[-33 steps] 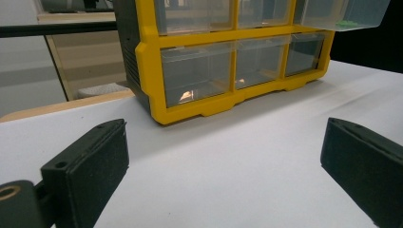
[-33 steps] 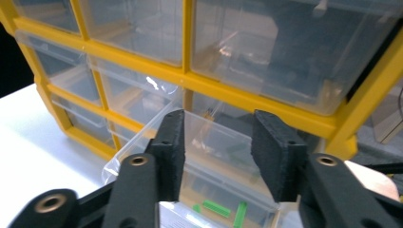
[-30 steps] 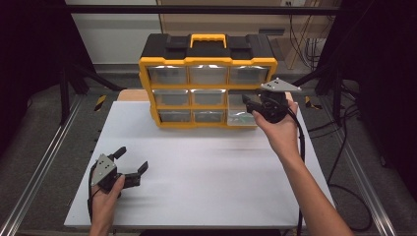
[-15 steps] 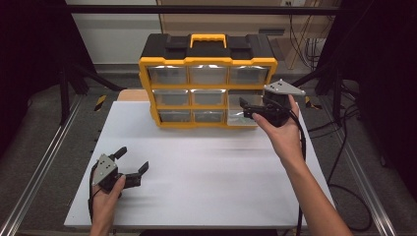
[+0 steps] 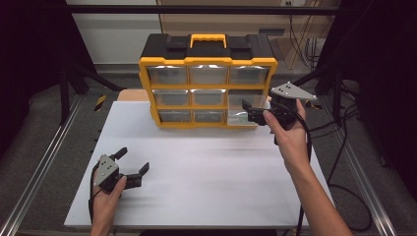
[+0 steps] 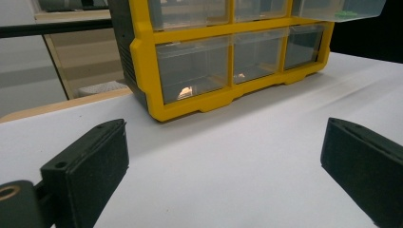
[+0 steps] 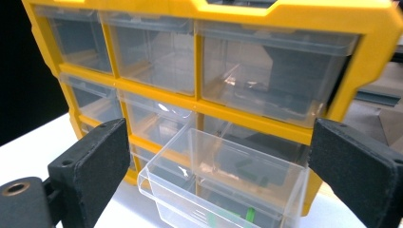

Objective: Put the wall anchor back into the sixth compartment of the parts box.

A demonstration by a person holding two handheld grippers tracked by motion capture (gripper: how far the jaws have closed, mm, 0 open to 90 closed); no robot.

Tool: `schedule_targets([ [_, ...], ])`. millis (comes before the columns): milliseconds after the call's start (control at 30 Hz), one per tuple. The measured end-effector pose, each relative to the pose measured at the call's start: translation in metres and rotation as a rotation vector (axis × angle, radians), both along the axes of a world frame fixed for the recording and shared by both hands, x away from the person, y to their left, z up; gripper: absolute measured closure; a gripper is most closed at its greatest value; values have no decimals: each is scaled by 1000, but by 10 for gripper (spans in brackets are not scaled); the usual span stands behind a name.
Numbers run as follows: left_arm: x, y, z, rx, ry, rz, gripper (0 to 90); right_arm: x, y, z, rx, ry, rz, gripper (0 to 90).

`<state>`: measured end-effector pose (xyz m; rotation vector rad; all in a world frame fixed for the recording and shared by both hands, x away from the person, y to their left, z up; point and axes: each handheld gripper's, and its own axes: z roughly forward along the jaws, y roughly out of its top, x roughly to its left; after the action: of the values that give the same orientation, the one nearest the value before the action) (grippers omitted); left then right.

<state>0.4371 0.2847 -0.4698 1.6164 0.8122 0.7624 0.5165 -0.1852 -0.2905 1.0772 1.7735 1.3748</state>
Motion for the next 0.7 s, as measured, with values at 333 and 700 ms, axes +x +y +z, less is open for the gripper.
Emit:
schedule_targets([
  [333, 0, -4, -1, 11, 5, -15, 19, -18, -17, 0, 32, -64, -6, 53],
  [700, -1, -6, -1, 16, 8, -26, 18, -36, -36, -8, 121, -91, -3, 53],
])
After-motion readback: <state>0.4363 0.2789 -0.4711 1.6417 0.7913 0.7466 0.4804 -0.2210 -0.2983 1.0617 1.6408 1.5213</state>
